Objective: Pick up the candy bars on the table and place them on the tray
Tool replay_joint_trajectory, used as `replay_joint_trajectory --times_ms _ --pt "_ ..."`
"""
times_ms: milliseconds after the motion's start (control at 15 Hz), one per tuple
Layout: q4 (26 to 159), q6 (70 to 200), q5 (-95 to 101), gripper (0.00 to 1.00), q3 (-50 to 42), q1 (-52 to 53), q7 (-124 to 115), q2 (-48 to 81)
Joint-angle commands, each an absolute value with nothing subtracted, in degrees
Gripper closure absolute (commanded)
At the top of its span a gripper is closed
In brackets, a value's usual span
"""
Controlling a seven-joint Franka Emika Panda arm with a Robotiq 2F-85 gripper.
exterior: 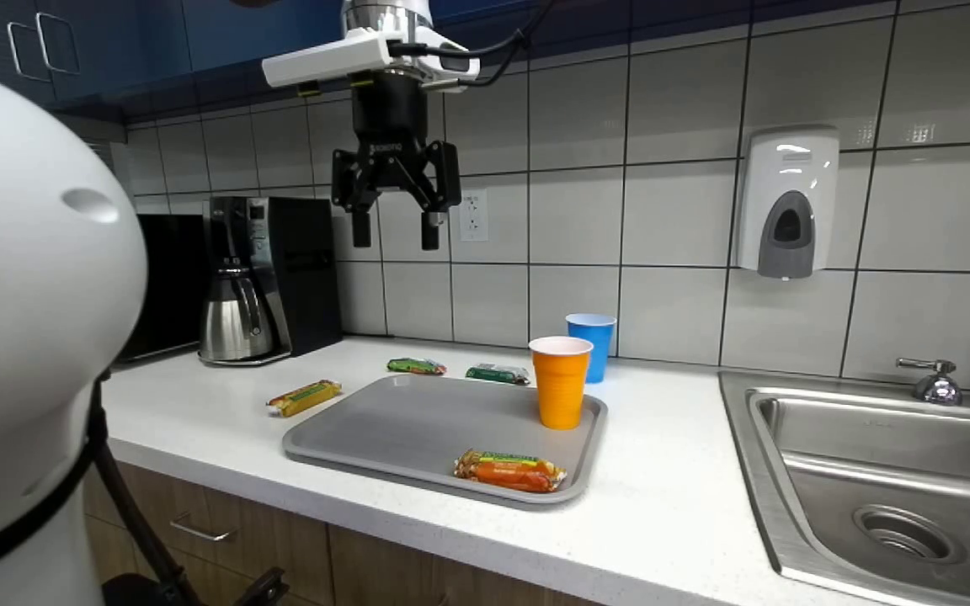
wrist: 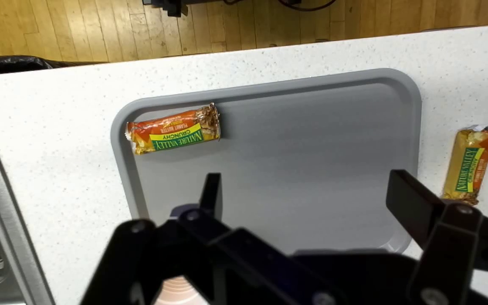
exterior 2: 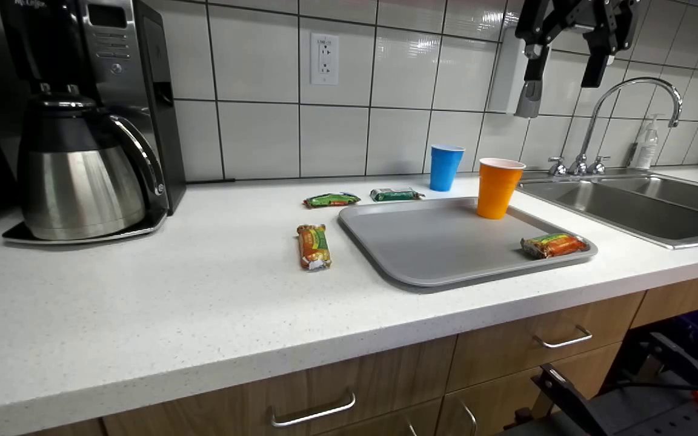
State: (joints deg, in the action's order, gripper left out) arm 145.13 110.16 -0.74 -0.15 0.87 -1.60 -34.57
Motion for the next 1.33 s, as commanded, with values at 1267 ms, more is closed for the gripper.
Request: replay_joint_trajectory --times_ms 1267 --pt "149.6 119.8 1.4 0.0 2.1 0.5 -3.3 -29.0"
